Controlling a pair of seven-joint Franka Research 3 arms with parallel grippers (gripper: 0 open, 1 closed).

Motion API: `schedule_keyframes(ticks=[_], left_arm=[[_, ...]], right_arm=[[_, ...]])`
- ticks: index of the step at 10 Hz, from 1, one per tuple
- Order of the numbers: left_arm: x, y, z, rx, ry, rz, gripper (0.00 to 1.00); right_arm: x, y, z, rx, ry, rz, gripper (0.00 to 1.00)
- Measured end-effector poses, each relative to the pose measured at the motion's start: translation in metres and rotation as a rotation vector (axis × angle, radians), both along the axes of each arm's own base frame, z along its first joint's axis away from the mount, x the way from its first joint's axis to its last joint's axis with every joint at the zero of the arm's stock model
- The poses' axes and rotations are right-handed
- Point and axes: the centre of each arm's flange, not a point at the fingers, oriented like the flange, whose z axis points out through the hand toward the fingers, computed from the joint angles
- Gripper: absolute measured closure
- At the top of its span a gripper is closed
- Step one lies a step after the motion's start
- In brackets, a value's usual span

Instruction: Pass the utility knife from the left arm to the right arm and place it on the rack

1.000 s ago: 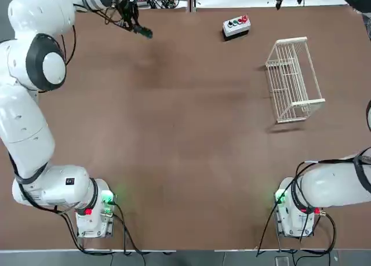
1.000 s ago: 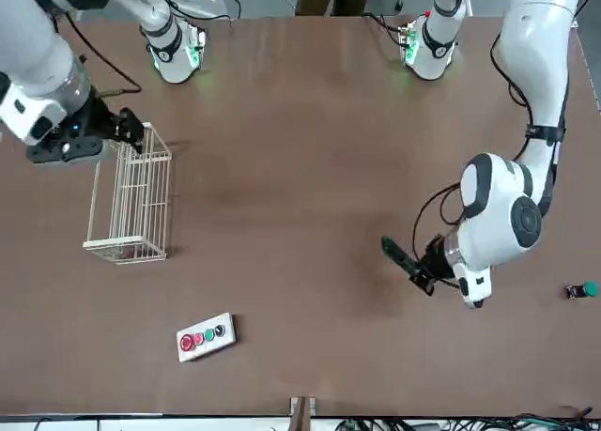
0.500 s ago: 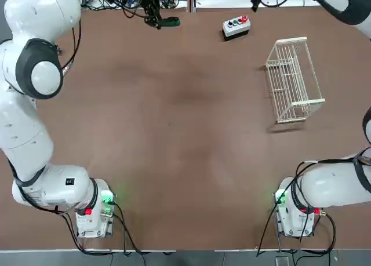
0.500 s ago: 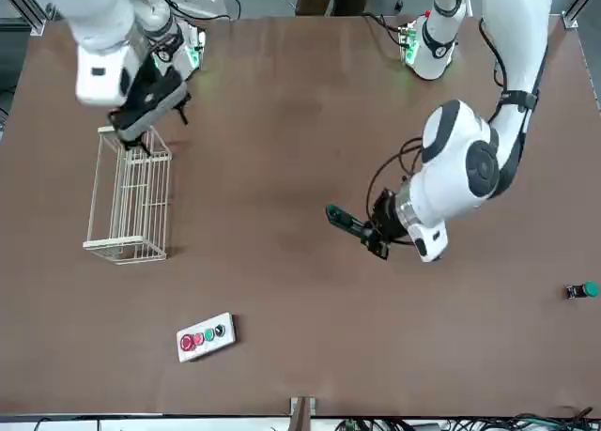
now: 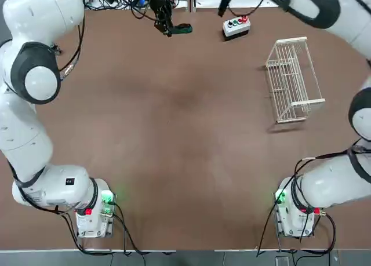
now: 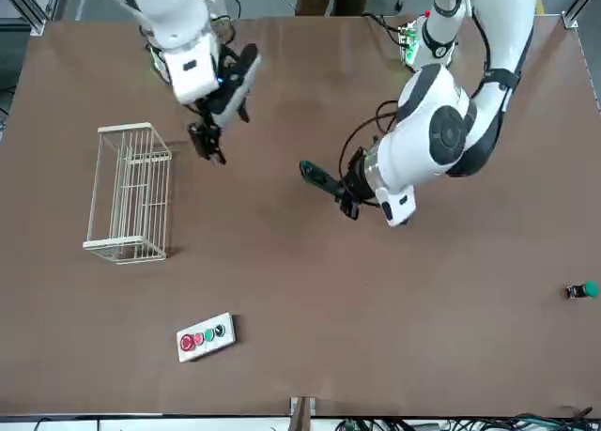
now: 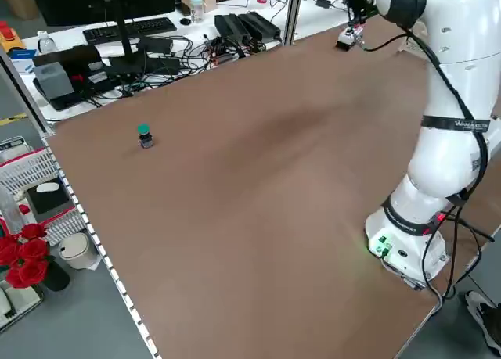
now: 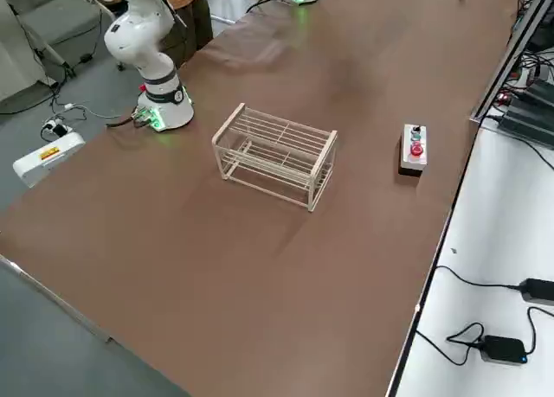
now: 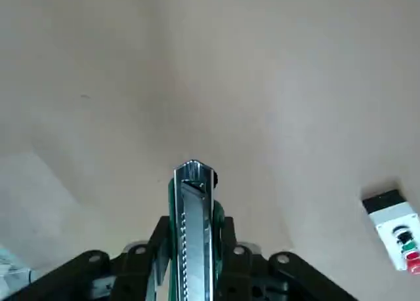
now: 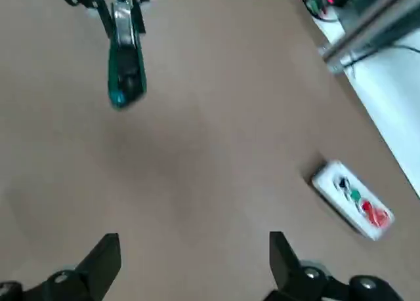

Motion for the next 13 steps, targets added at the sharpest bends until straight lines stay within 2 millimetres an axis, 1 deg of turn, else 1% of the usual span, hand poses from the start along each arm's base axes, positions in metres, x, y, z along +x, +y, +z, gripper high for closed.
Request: schedule_keyframes(ticks=[2,3,4,6,7,10,11,13], left_arm=[[-0.006,-0.006,0.012,-0.014,0.004,-0.012,0.66],[-0.011,-0.010,0.014,-0.015,0.012,-0.021,0.66],[-0.014,-0.013,0.015,-0.017,0.017,-0.022,0.66],[-0.017,-0.018,0.017,-0.019,0.023,-0.019,0.66],[-0.017,-0.018,0.018,-0.020,0.022,-0.018,0.66],[-0.015,-0.018,0.025,-0.026,0.018,0.000,0.66],[-0.015,-0.018,0.026,-0.029,0.017,0.003,0.66],[-0.015,-0.018,0.028,-0.035,0.019,0.005,0.66]], right_arm=[[0.016,0.029,-0.020,0.009,-0.001,0.045,0.00],[0.019,0.047,-0.028,0.030,0.003,0.053,0.00],[0.018,0.063,-0.030,0.055,0.006,0.050,0.00],[0.003,0.089,-0.021,0.088,0.009,0.037,0.00],[-0.005,0.099,-0.023,0.091,0.016,0.026,0.00],[-0.020,0.125,-0.042,0.071,0.038,-0.017,0.00],[-0.023,0.129,-0.045,0.071,0.043,-0.030,0.00],[-0.020,0.134,-0.050,0.083,0.026,-0.043,0.00]])
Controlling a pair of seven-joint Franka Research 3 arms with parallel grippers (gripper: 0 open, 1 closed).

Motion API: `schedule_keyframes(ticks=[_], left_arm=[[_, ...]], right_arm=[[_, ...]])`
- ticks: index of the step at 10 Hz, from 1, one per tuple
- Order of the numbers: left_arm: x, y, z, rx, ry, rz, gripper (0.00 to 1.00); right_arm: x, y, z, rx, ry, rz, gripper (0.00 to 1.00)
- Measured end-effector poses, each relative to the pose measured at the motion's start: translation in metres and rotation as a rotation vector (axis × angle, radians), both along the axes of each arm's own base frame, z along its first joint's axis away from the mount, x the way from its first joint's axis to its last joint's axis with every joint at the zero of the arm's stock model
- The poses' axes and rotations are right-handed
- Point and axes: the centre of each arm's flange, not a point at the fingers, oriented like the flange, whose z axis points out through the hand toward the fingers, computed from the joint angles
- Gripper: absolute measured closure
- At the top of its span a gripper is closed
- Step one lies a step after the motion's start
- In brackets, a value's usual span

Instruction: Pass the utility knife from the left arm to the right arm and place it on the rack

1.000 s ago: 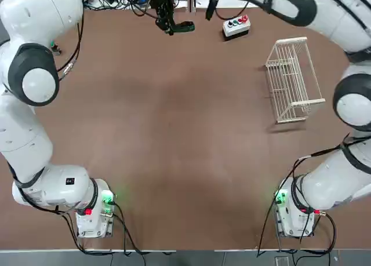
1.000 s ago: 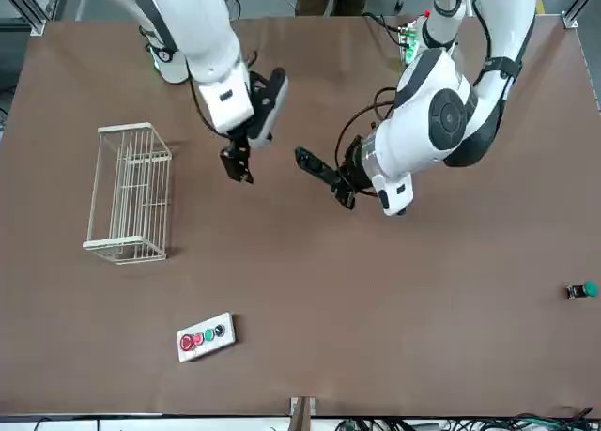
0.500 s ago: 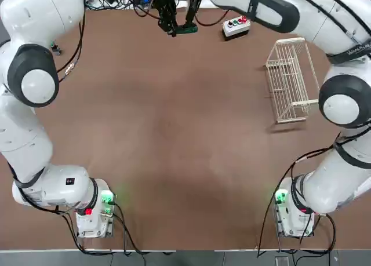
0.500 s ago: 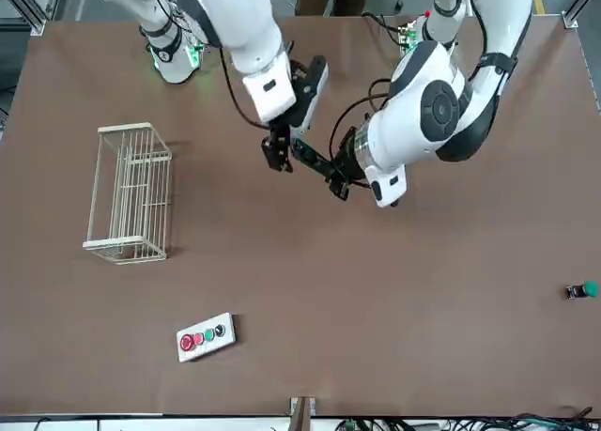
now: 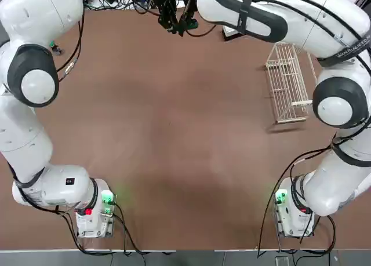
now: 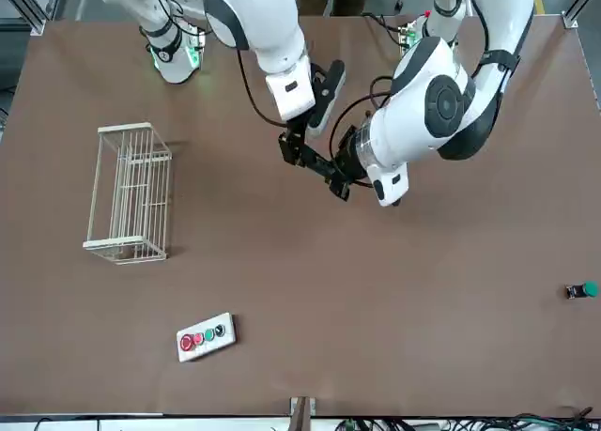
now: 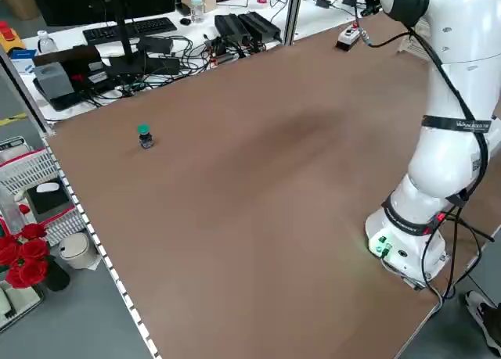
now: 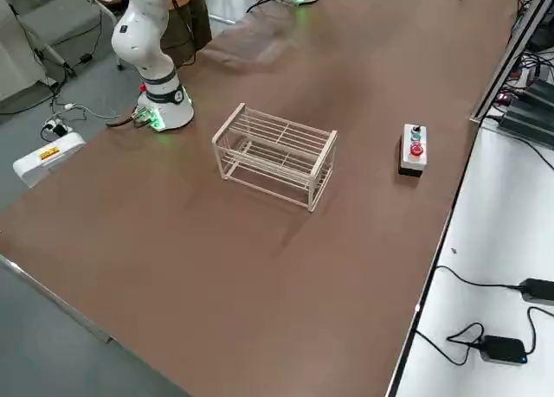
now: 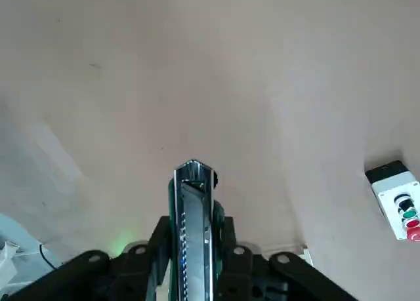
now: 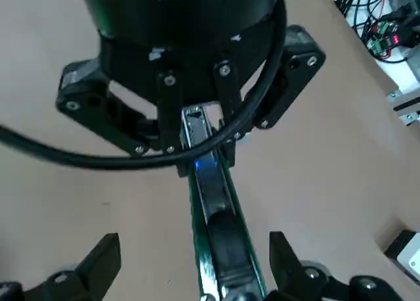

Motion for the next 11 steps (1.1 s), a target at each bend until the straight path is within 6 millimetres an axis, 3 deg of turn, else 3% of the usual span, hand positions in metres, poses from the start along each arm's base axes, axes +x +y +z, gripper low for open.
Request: schedule_keyframes(ticks=[11], left_arm=[[-0.004,-0.003,0.002,-0.003,0.008,-0.010,0.66]], right_arm=[[0.016,-0.003,-0.019,-0.024,-0.025,-0.013,0.00]])
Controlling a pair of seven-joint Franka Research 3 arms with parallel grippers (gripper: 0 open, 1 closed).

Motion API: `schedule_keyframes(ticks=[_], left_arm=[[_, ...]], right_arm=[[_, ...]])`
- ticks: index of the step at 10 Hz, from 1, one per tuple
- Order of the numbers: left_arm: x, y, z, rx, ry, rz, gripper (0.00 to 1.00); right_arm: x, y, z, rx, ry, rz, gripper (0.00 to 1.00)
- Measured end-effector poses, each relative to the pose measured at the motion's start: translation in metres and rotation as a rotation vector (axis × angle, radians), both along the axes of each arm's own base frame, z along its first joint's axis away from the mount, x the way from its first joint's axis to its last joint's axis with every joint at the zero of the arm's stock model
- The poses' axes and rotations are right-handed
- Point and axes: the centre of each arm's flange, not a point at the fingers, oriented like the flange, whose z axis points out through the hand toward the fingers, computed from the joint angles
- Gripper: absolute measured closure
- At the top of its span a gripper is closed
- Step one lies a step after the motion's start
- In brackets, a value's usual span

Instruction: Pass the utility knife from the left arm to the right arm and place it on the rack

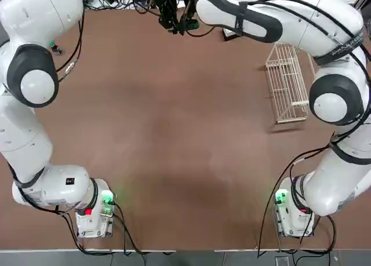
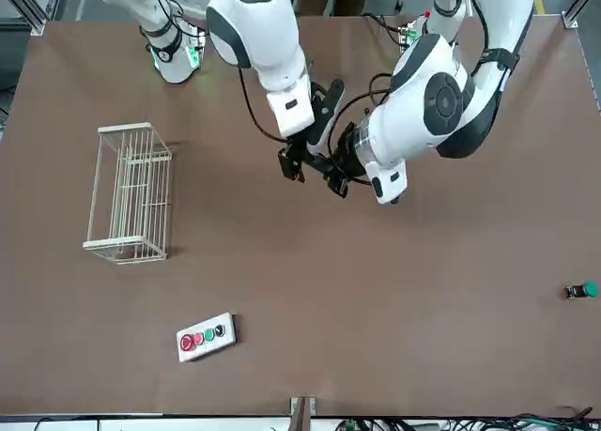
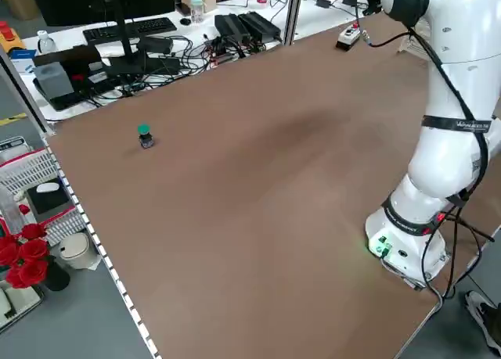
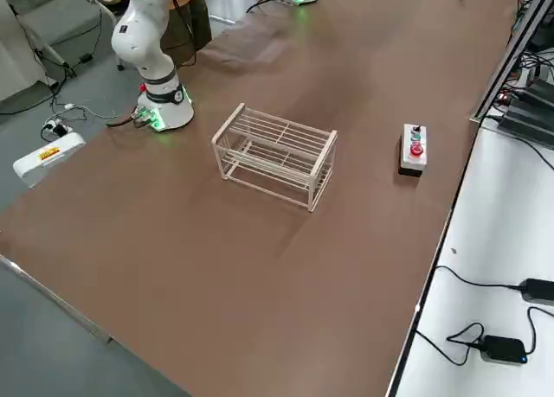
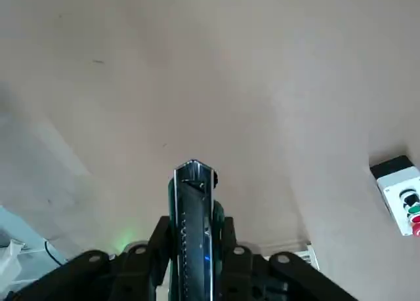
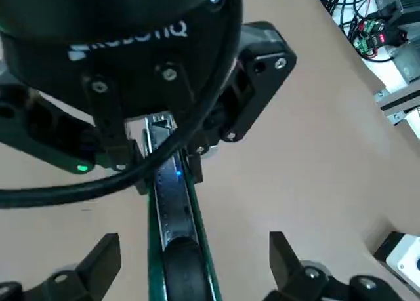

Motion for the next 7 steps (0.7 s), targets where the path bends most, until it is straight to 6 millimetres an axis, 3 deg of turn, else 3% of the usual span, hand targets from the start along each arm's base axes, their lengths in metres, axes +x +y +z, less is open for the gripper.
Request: schedule_keyframes(ticks=[4,6,7], left_arm=[[0.0003,0.0007,0.0004,-0.001,0.002,0.001,0.66],[0.0004,0.0009,0.0004,-0.001,0.002,0.001,0.66],[0.0017,0.0017,0.0008,-0.003,-0.001,0.006,0.66]], right_arm=[[0.0021,0.0000,-0.0040,-0.009,-0.006,0.001,0.02],[0.0026,0.0007,-0.0027,0.000,-0.014,0.000,0.13],[0.0009,0.0023,-0.0021,0.002,-0.012,0.004,0.29]])
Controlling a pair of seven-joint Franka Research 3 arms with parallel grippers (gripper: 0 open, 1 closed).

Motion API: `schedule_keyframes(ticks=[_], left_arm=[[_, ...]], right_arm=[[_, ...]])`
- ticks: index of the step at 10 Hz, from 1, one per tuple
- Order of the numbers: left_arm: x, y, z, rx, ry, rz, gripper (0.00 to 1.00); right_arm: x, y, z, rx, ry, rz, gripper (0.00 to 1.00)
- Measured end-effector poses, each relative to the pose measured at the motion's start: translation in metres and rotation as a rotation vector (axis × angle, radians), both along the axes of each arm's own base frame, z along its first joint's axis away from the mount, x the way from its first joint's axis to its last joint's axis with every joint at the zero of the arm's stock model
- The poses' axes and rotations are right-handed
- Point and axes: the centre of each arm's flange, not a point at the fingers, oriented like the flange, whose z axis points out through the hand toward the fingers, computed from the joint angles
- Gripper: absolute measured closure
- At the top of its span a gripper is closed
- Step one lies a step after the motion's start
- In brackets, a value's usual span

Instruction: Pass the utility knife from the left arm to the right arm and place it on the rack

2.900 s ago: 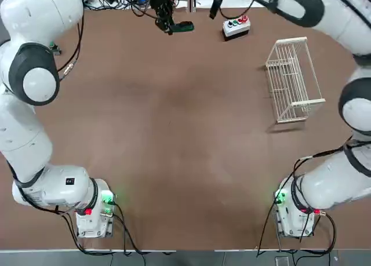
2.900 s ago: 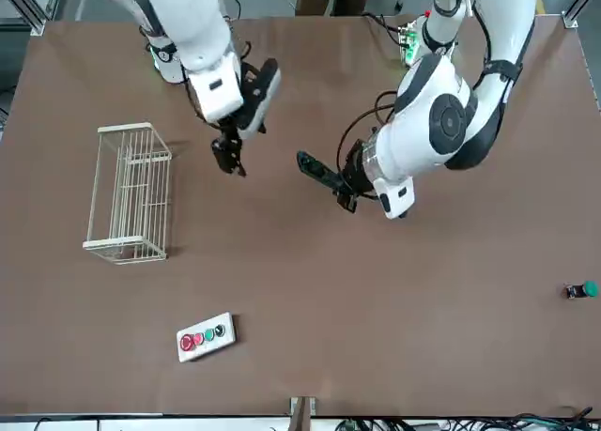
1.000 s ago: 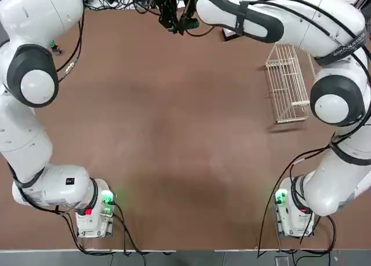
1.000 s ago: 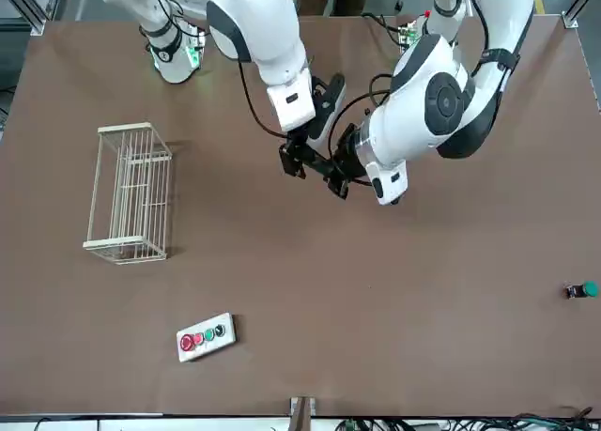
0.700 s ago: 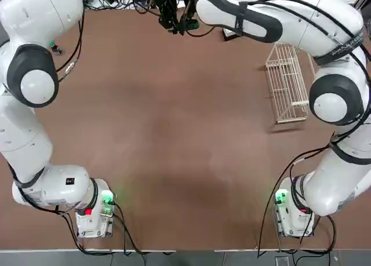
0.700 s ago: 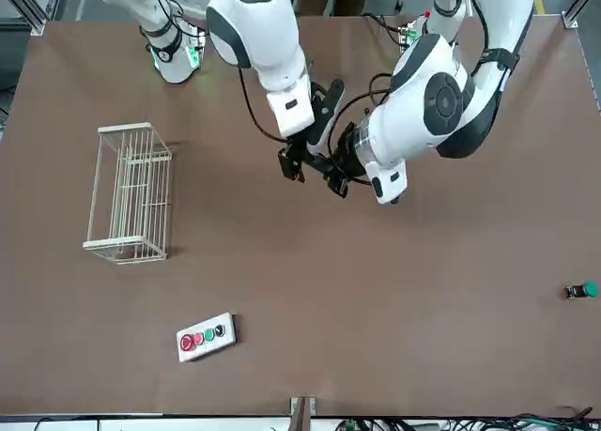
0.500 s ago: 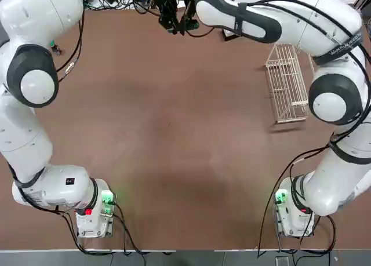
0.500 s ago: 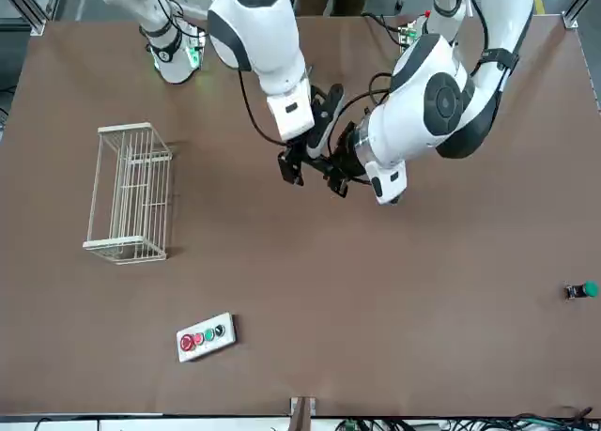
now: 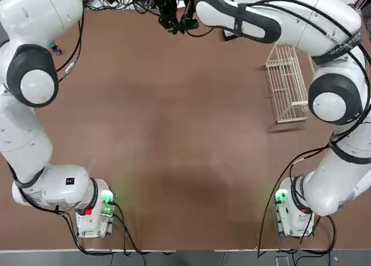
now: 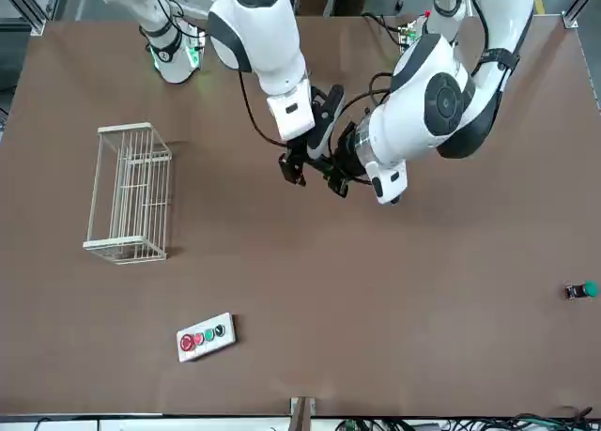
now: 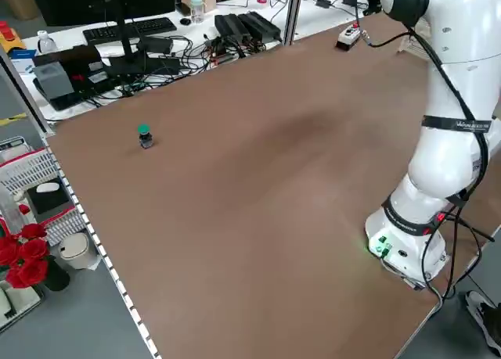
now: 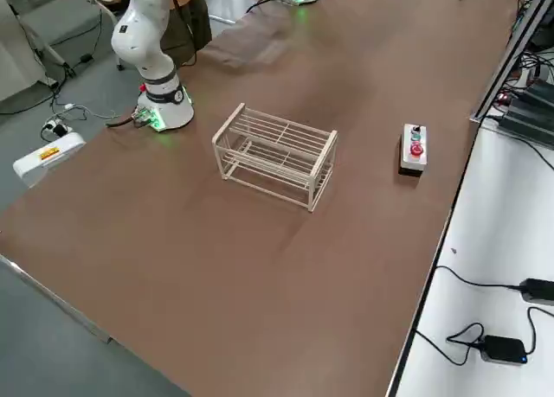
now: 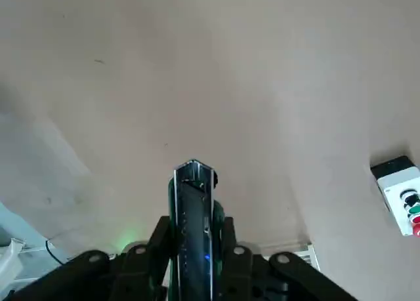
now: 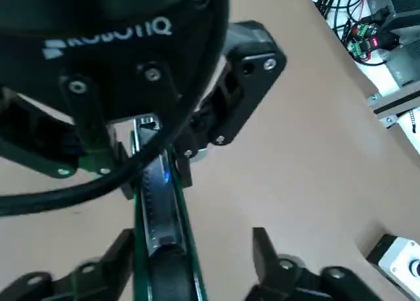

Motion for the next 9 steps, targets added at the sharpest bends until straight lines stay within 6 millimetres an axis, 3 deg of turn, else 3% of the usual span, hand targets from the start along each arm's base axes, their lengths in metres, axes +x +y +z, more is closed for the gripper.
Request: schedule_keyframes(ticks=[2,5,9], left_arm=[[0.0015,0.0016,0.0004,-0.001,-0.001,0.004,0.66],[0.0027,0.0022,0.0013,-0.004,-0.005,0.007,0.66],[0.0027,0.0025,0.0013,-0.008,-0.013,-0.012,0.66]], right_arm=[[-0.0031,0.0029,0.0005,0.002,0.002,0.003,0.44],[-0.0054,0.0048,0.0008,0.004,0.004,0.008,0.55],[-0.0066,0.0058,0.0008,0.005,0.007,0.003,0.58]])
